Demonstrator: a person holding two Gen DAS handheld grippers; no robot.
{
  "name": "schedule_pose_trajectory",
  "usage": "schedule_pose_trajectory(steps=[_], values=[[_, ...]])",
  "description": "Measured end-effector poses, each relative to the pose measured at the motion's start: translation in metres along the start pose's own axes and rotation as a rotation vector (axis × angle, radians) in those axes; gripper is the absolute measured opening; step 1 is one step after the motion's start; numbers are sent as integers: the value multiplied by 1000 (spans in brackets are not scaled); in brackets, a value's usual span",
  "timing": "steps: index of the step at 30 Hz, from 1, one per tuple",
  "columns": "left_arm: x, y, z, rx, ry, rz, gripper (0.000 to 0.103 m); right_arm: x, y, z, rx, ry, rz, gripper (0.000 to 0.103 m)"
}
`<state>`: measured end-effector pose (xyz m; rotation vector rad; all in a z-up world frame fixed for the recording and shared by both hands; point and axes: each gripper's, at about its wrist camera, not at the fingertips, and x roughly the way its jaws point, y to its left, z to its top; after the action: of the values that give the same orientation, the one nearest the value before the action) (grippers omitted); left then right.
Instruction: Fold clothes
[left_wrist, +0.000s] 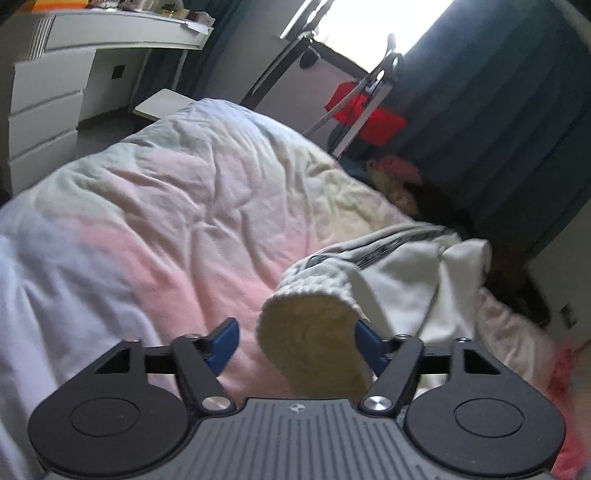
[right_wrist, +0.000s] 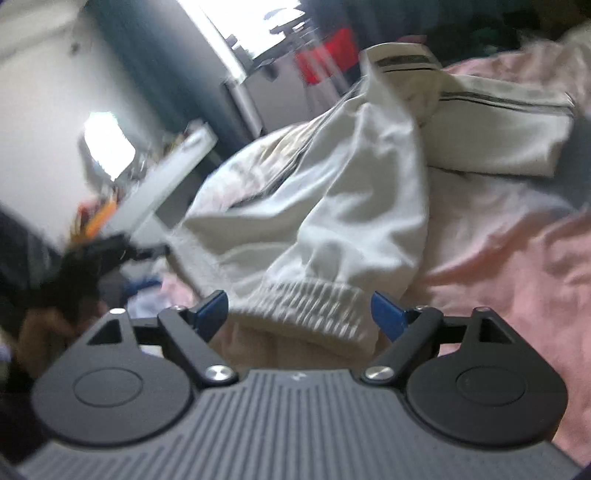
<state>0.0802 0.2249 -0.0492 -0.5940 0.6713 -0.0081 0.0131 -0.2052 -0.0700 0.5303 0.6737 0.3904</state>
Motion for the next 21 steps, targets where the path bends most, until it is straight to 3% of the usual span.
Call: schedule_pose_trajectory(steps=[5, 9, 15, 18, 21], values=[[1, 3, 4, -80, -35, -62, 83, 7, -46, 2, 314, -25, 6, 87], [19, 4, 7, -83, -22, -50, 85, 24, -64, -5, 433, 15, 1, 87], [51, 21, 15, -141, 16, 6, 87, 64, -61, -9, 417, 67, 52, 87], [61, 28, 19, -135, 21, 14, 77, 69, -63, -6, 421, 51, 62, 87], [71, 36, 23, -129, 26, 22, 78, 67, -70, -7, 477, 47, 102, 75]])
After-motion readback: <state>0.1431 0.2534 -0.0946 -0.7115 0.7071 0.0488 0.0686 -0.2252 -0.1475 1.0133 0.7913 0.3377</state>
